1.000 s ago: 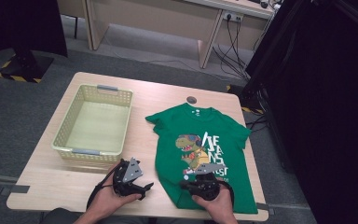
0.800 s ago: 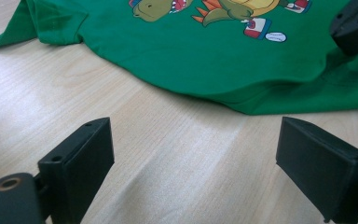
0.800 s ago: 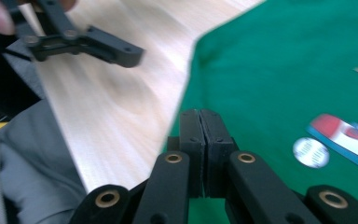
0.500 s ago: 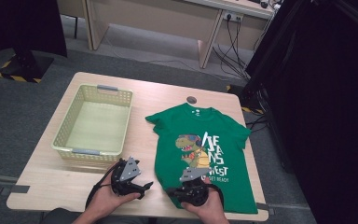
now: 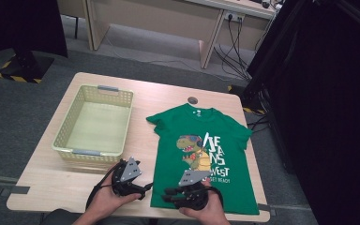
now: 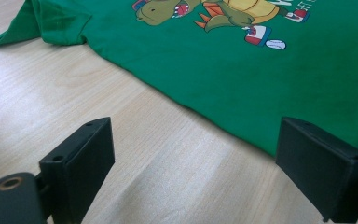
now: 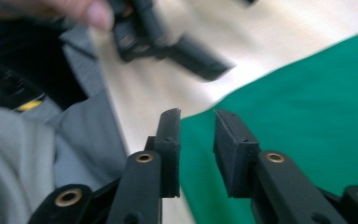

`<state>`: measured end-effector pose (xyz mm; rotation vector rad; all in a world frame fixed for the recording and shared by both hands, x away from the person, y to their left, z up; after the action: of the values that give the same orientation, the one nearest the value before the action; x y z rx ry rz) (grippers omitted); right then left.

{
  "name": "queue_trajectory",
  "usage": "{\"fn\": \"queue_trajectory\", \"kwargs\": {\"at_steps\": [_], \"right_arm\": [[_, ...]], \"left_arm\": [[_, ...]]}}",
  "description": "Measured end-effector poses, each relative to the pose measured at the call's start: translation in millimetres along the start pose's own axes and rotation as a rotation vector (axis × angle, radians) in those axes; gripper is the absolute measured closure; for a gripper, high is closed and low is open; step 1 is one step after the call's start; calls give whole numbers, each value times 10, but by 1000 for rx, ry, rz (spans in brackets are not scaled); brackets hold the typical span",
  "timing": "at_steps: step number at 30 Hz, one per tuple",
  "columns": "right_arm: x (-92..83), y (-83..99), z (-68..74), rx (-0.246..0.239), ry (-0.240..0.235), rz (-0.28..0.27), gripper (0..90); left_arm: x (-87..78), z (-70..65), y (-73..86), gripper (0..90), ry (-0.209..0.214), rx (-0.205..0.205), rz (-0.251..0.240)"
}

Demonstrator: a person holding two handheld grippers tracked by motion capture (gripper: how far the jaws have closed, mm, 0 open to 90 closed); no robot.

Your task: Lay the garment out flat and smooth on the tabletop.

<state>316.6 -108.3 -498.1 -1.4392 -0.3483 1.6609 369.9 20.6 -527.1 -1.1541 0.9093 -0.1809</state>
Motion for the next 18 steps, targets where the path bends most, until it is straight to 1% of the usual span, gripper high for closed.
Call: {"fn": "queue_trajectory", "kwargs": {"at_steps": [1,2,3,4,6,7,9,11,13,15,18], "right_arm": [[-62,-13,-62,15,33,-12,693],[-118,-8,-148,29,75,-13,679],[-162,19,-252,51,128,-2,656],[-195,61,-360,76,176,12,654],[-237,175,-565,112,277,56,630],[-245,228,-642,129,311,73,624],[-243,302,-744,149,359,90,578],[-227,342,-794,156,384,97,535],[-209,344,-813,152,396,82,535],[-204,338,-815,148,400,84,531],[-185,333,-799,137,394,77,531]], "left_arm": [[1,-2,1,111,0,2,1],[2,-3,2,111,0,5,3],[2,-4,2,110,-1,7,3],[2,-4,2,111,-2,7,3],[0,-3,0,112,-2,5,0],[1,-2,1,112,-3,3,1],[3,-2,3,112,-4,6,4],[5,-4,4,112,-4,9,6],[6,-6,4,111,-5,10,7],[4,-5,3,111,-7,10,5],[4,-4,3,112,-7,8,4]]}}
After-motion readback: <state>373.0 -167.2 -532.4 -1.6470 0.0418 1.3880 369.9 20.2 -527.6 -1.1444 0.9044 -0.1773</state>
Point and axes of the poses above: each handheld gripper's, and its own axes: x roughly forward along the jaws, y roughly out of its underside, z roughly to its left, the point moved 9 cm from there along x, roughly forward along the jaws, and after that the axes turned 7 degrees about -y, right-handed, at the moved point
